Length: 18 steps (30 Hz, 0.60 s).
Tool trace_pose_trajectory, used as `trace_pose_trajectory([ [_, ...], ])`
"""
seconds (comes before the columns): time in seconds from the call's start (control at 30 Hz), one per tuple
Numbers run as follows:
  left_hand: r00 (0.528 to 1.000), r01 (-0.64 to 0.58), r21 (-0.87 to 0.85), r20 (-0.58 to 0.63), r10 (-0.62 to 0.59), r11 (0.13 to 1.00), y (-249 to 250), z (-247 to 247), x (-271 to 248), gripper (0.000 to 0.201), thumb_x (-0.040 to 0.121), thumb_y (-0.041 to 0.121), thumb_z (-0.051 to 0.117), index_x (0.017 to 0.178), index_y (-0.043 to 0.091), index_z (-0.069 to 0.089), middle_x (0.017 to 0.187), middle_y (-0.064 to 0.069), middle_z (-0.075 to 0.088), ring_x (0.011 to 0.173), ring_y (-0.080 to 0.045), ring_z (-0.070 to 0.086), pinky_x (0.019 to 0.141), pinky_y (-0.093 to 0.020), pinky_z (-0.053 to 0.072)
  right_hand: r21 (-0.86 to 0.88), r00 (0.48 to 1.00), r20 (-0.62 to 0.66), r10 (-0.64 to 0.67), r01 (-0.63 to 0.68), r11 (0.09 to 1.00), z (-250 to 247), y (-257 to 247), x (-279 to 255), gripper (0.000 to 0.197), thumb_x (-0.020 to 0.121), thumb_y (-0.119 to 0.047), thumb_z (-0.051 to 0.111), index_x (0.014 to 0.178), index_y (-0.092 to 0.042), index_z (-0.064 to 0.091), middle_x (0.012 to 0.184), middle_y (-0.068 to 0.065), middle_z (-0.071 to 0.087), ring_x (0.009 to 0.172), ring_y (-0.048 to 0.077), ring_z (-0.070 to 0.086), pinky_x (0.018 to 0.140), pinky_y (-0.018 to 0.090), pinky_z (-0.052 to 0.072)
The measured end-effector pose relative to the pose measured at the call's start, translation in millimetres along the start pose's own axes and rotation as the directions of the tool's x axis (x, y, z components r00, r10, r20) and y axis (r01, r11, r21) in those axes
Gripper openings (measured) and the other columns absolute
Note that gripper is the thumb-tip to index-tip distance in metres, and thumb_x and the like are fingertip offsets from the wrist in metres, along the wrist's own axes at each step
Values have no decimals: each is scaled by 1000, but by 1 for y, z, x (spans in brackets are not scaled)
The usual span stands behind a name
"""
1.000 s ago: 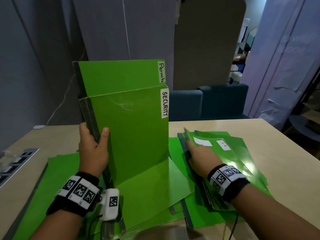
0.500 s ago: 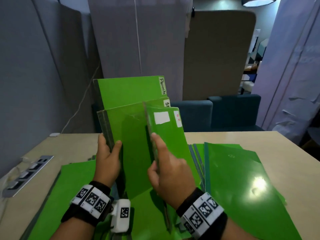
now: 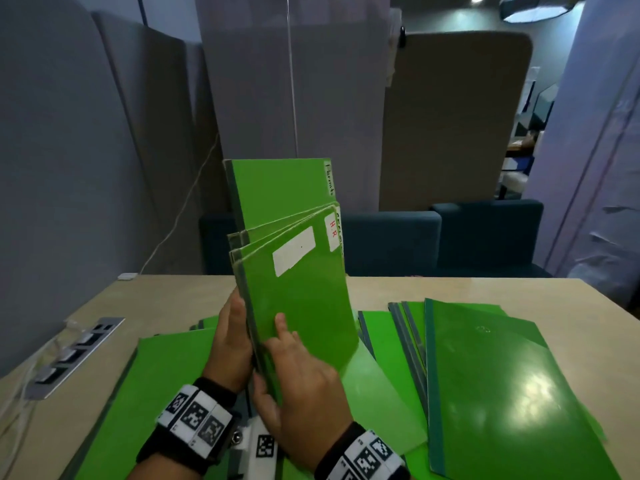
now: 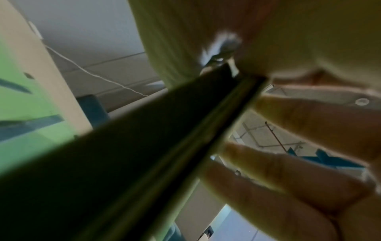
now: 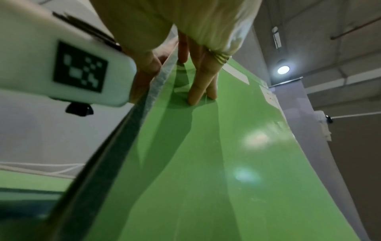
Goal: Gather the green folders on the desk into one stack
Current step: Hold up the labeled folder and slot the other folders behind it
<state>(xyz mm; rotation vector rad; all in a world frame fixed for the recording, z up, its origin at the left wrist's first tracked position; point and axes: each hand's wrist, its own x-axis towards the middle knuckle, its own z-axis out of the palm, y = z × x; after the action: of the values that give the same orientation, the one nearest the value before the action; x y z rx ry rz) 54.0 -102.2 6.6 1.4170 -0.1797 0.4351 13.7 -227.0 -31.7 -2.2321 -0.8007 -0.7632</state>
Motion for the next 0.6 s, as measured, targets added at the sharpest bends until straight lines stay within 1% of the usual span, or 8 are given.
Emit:
trace_pose_trajectory([
  [0.07, 992, -31, -8, 119, 32, 999, 6, -1, 2, 86, 70, 77, 69, 110, 1, 61, 86, -4, 77, 77, -16, 74, 67, -30, 61, 4, 1000, 14, -10, 10, 1000, -3, 0, 0, 37, 94, -31, 64, 128, -20, 54, 154, 13, 50, 122, 25, 67, 99, 35, 58],
  [0.1, 991, -24, 17, 135, 22, 1000, 7, -4, 5, 65, 76, 57, 78, 104, 1, 64, 83, -3, 76, 75, -16, 73, 66, -31, 59, 9, 999, 25, -25, 25, 1000, -6, 0, -1, 40, 93, -30, 64, 131, -20, 55, 154, 12, 51, 123, 23, 66, 103, 36, 55],
  [0.2, 991, -25, 112, 130, 10, 993, 9, -12, 11, 4, 91, 6, 67, 93, 4, 69, 80, -4, 77, 74, -16, 74, 66, -29, 59, 58, 1000, -16, 24, -23, 998, -27, 11, 6, 56, 92, -35, 65, 145, -26, 48, 148, 0, 58, 124, 11, 62, 102, 34, 56],
  [0.27, 991, 24, 88, 132, -35, 996, 16, -16, 14, 15, 91, 5, 66, 105, 5, 71, 96, -9, 80, 87, -23, 78, 70, -31, 63, 59, 968, -197, 158, -149, 987, -47, 35, 17, 63, 88, -40, 71, 144, -25, 46, 147, -3, 53, 131, 13, 52, 107, 40, 51],
  [0.37, 989, 75, -28, 132, -71, 997, 13, -24, 16, 49, 78, 30, 83, 117, 4, 70, 110, -16, 77, 98, -32, 76, 77, -37, 64, 128, 798, -392, 457, -444, 887, -85, 76, 34, 85, 76, -38, 86, 145, -21, 40, 153, 5, 38, 142, 25, 36, 117, 53, 35],
  [0.43, 988, 86, -38, 128, -81, 996, 15, -24, 17, 45, 79, 25, 78, 117, 3, 69, 111, -18, 76, 98, -33, 76, 77, -37, 64, 362, 713, -276, 644, -544, 757, -112, 91, 42, 91, 70, -39, 90, 145, -25, 40, 151, 3, 43, 141, 25, 40, 114, 47, 40],
  [0.53, 990, 62, -39, 131, -57, 997, 24, -13, 22, 32, 81, 13, 68, 111, 7, 72, 107, -15, 78, 95, -29, 77, 74, -34, 64, 806, 729, 34, 683, -424, 412, -134, 93, 52, 46, 81, -29, 77, 123, -18, 60, 118, 7, 75, 114, 33, 69, 84, 41, 61],
  [0.6, 994, 3, -23, 108, -1, 1000, 33, -7, 30, 29, 78, 17, 72, 108, 16, 74, 106, -10, 79, 93, -25, 77, 75, -34, 64, 876, 752, 31, 658, -337, 344, -140, 89, 57, 24, 95, -14, 65, 119, -13, 64, 111, 8, 78, 104, 28, 74, 79, 40, 63],
])
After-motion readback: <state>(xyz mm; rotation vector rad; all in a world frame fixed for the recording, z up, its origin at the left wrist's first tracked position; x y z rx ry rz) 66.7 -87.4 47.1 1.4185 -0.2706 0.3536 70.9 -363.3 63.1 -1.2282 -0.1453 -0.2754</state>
